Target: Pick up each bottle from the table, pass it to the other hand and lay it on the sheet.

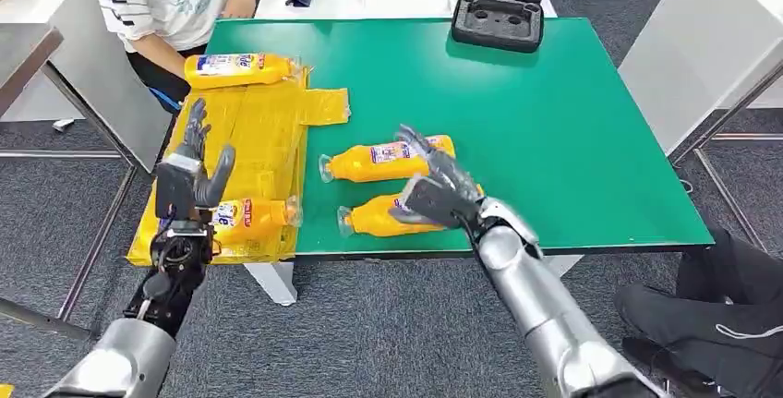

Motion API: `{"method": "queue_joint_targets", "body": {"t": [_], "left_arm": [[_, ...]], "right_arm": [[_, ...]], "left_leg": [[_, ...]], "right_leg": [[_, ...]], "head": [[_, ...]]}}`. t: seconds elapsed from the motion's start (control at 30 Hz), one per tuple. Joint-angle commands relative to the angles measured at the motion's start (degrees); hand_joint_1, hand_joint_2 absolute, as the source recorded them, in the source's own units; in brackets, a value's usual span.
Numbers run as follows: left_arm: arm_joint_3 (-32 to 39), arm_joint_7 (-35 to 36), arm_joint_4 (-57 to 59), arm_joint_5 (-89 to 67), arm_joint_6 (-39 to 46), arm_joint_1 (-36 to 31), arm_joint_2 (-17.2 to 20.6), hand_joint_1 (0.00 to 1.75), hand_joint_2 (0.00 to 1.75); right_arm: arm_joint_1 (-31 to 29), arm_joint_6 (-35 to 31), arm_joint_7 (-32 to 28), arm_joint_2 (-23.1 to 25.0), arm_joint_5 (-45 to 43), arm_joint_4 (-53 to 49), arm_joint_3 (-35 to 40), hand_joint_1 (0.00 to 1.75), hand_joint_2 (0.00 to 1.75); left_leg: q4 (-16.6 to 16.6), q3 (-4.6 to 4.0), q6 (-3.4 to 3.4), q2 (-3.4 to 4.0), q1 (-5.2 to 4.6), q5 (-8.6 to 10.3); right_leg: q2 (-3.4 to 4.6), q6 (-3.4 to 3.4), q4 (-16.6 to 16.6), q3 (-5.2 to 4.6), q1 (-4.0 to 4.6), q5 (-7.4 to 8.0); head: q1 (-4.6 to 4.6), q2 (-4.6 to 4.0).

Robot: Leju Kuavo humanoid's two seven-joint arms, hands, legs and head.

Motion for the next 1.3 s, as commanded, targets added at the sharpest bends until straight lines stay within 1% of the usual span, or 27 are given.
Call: {"method": "queue_joint_targets", "body": {"t": [0.03,0.1,0.13,0.2,0.23,0.3,0.33,0.4,0.43,0.47,0.53,0.6,0.73,0.8,0.93,1.03,1.17,1.2,1.23,1.27,1.3], "left_arm": [[-0.5,-0.7,-0.8,3.6,-0.3,1.3,-0.7,0.0,1.75],[-0.7,-0.8,-0.7,3.8,-0.4,1.2,-0.6,0.0,1.75],[-0.7,-0.7,-0.7,3.9,-0.4,1.1,-0.5,0.0,1.75],[-0.9,-0.7,-0.7,4.1,-0.3,1.1,-0.4,0.0,1.75],[-1.3,-0.9,-0.8,4.3,0.0,1.1,-0.3,0.0,1.75],[-1.8,-1.0,-0.9,4.7,0.2,0.8,-0.4,0.0,1.75],[-2.4,1.0,-0.6,3.7,2.4,0.5,-0.2,0.0,1.75],[-2.6,1.9,-0.7,3.7,3.5,0.4,-0.3,0.0,1.75],[-2.8,2.3,-0.6,3.4,3.9,0.3,-0.1,0.0,1.75],[-3.0,2.8,-0.5,3.4,4.1,0.3,0.0,0.0,1.75],[-3.1,3.2,0.1,3.6,4.4,0.2,0.2,0.0,1.75],[-3.1,3.0,0.5,3.9,4.7,0.1,0.3,0.0,1.75],[-3.1,3.0,0.6,3.9,4.6,0.2,0.5,0.0,1.75],[-3.2,3.2,0.2,4.3,5.1,0.4,0.6,0.0,1.75],[-3.4,4.0,-0.3,4.2,5.6,0.6,0.6,0.0,1.75],[-4.3,4.7,0.0,3.0,6.2,0.1,0.3,0.0,1.75],[-4.6,5.2,0.7,2.7,7.0,-0.3,0.2,0.0,1.75],[-4.5,5.2,0.8,3.0,7.0,-0.3,0.3,0.0,1.75],[-4.4,5.1,0.9,3.2,7.2,-0.2,0.4,0.0,1.75],[-4.4,5.0,0.9,3.2,7.2,-0.1,0.5,0.0,1.75],[-4.4,5.0,0.9,3.2,7.2,-0.1,0.5,0.0,1.75]], "right_arm": [[-12.0,1.2,3.2,-4.1,-0.8,11.6,5.6,0.0,1.75],[-11.9,1.1,3.2,-4.0,-0.8,12.0,5.8,0.0,1.75],[-11.9,1.1,3.1,-4.0,-0.9,12.1,5.9,0.0,1.75],[-11.8,0.9,3.1,-4.0,-0.9,12.1,6.1,0.0,1.75],[-12.0,0.8,3.4,-4.3,-1.0,12.4,6.7,0.0,1.75],[-13.6,3.5,5.2,-5.2,-1.6,14.9,7.9,0.0,1.75],[-15.2,6.1,5.8,-5.9,-1.9,18.0,9.6,0.0,1.75],[-16.9,8.6,5.7,-6.4,-1.6,20.9,11.7,0.0,1.75],[-17.3,9.0,5.4,-6.3,-1.7,21.9,12.2,0.0,1.75],[-17.8,10.0,5.3,-6.1,-1.8,23.2,13.1,0.0,1.75],[-18.2,13.1,5.2,-5.8,-2.5,24.6,14.3,0.0,1.75],[-18.4,14.2,5.1,-5.9,-2.6,24.8,15.4,0.0,1.75],[-18.4,14.1,5.1,-5.9,-2.6,24.8,15.5,0.0,1.75],[-17.8,15.5,5.4,-6.3,-2.6,24.2,17.3,0.0,1.75],[-17.9,17.0,5.9,-7.0,-2.2,24.6,20.2,0.0,1.75],[-19.6,18.5,6.0,-7.6,-2.2,25.4,21.2,0.0,1.75],[-21.4,18.8,6.7,-7.6,-1.3,26.5,22.6,0.0,1.75],[-22.5,18.7,7.1,-7.7,-0.4,27.3,23.7,0.0,1.75],[-23.4,18.6,7.5,-7.6,0.1,27.7,24.3,0.0,1.75],[-23.6,18.8,7.5,-7.6,0.0,27.8,24.3,0.0,1.75],[-23.8,18.9,7.6,-7.6,0.0,27.8,24.3,0.0,1.75]], "left_leg": [[0.1,0.18,-0.08,0.07,0.04,-0.11],[0.0,0.11,-0.05,0.01,0.03,-0.04],[0.0,0.24,-0.09,0.01,0.07,-0.1],[0.0,0.13,-0.05,0.02,0.03,-0.06],[0.0,0.22,-0.09,0.03,0.07,-0.11],[0.0,0.12,-0.06,0.0,0.03,-0.05],[0.1,0.19,-0.09,0.01,0.06,-0.11],[0.1,0.19,-0.09,0.01,0.07,-0.11],[0.0,0.07,-0.04,-0.01,0.03,-0.03],[0.1,0.2,-0.09,0.04,0.08,-0.11],[0.0,0.08,-0.05,0.01,0.03,-0.03],[0.0,0.14,-0.06,0.02,0.04,-0.06],[0.0,0.23,-0.09,-0.01,0.06,-0.1],[0.0,0.12,-0.04,-0.02,0.02,-0.04],[0.0,0.23,-0.08,0.02,0.06,-0.09],[0.0,0.13,-0.06,-0.02,0.04,-0.06],[0.1,0.04,-0.03,-0.02,0.0,-0.02],[0.1,0.11,-0.07,-0.02,0.04,-0.08],[0.0,0.04,-0.02,0.01,-0.01,-0.01],[0.1,0.18,-0.09,0.04,0.04,-0.11],[0.0,0.08,-0.04,0.04,0.0,-0.04]], "right_leg": [[0.06,-0.07,0.0,0.19,0.05,-0.07],[0.01,-0.05,0.0,0.12,0.03,-0.03],[0.0,-0.09,0.0,0.26,0.08,-0.08],[0.02,-0.05,0.0,0.13,0.03,-0.04],[0.03,-0.09,0.0,0.23,0.07,-0.08],[0.0,-0.05,0.0,0.12,0.03,-0.05],[0.0,-0.08,0.0,0.2,0.06,-0.09],[0.01,-0.08,0.0,0.22,0.07,-0.09],[-0.01,-0.03,0.0,0.08,0.03,-0.02],[0.03,-0.08,0.0,0.23,0.09,-0.07],[0.01,-0.04,0.0,0.08,0.03,-0.01],[0.02,-0.06,0.0,0.15,0.04,-0.03],[-0.02,-0.1,0.0,0.24,0.07,-0.1],[-0.02,-0.04,0.0,0.11,0.02,-0.04],[0.01,-0.07,0.0,0.24,0.07,-0.07],[-0.02,-0.06,0.0,0.14,0.04,-0.05],[-0.02,-0.04,0.1,0.03,0.01,-0.03],[-0.03,-0.08,0.1,0.13,0.05,-0.08],[0.01,-0.03,0.0,0.03,-0.01,-0.01],[0.03,-0.09,0.1,0.18,0.05,-0.09],[0.03,-0.04,0.0,0.06,0.01,-0.03]], "head": [[0.02,0.0],[0.0,0.0],[0.02,0.0],[0.0,0.0],[0.0,0.0],[0.0,0.0],[0.0,0.0],[0.0,0.0],[0.0,0.0],[0.0,0.0],[0.0,0.0],[-0.02,0.0],[0.0,0.0],[0.0,0.0],[0.0,0.0],[0.02,0.0],[0.0,0.0],[0.0,0.0],[0.0,0.0],[0.0,0.0],[0.0,0.0]]}}
